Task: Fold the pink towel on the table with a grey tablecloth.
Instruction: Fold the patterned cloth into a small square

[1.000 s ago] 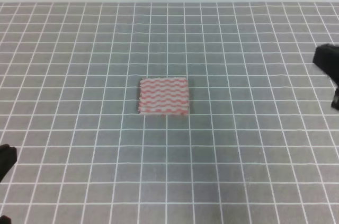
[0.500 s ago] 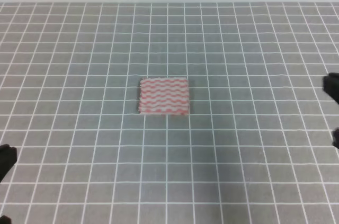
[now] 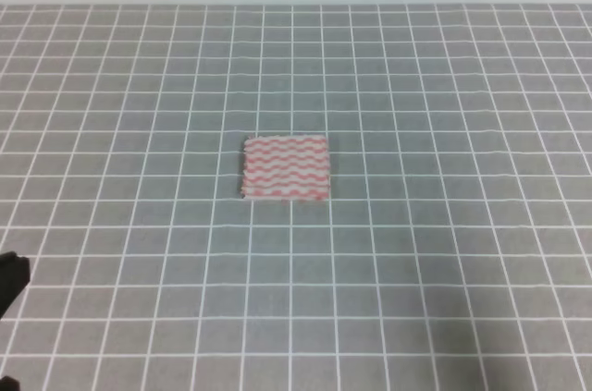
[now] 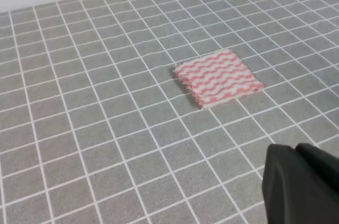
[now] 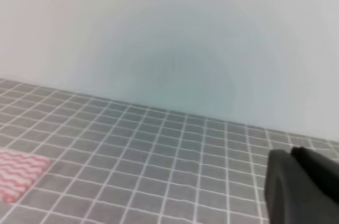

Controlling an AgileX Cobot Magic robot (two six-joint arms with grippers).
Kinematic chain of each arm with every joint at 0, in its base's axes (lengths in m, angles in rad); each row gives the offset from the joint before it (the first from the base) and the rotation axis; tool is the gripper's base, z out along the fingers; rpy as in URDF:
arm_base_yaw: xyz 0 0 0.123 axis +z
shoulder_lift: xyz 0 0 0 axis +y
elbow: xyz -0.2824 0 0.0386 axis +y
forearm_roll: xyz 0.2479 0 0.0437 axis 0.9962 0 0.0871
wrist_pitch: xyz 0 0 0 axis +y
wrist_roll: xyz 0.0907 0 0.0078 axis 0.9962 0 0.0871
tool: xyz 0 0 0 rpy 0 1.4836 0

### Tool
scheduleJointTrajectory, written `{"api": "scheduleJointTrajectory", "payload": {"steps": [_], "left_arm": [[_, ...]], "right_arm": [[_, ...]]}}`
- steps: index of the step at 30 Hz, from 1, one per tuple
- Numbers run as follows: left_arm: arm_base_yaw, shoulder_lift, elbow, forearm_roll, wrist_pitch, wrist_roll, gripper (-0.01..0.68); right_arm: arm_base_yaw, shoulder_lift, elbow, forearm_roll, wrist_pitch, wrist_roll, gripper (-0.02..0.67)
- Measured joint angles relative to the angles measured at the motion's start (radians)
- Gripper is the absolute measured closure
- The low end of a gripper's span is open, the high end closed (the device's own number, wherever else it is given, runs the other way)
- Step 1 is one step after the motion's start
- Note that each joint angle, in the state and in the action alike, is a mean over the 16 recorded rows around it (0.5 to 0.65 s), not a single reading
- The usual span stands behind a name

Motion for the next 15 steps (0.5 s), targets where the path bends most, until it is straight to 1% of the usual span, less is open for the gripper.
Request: {"api": "scheduleJointTrajectory", "payload": {"steps": [4,6,8,15], "left_arm": [[0.0,-0.002,0.0,0.0,0.001,0.0,0.673],[0.0,-0.002,0.0,0.0,0.001,0.0,0.673],[0.0,-0.001,0.0,0.0,0.001,0.0,0.673],[0.0,-0.001,0.0,0.0,0.001,0.0,0.673]], "right_arm": [[-0.056,-0.099,0.077,0.014,-0.008,0.008,0.665],[-0.074,-0.131,0.107,-0.015,-0.004,0.051,0.665],[-0.086,-0.156,0.131,-0.072,0.007,0.124,0.666],[-0.098,-0.214,0.194,-0.382,0.089,0.487,0.666]]}}
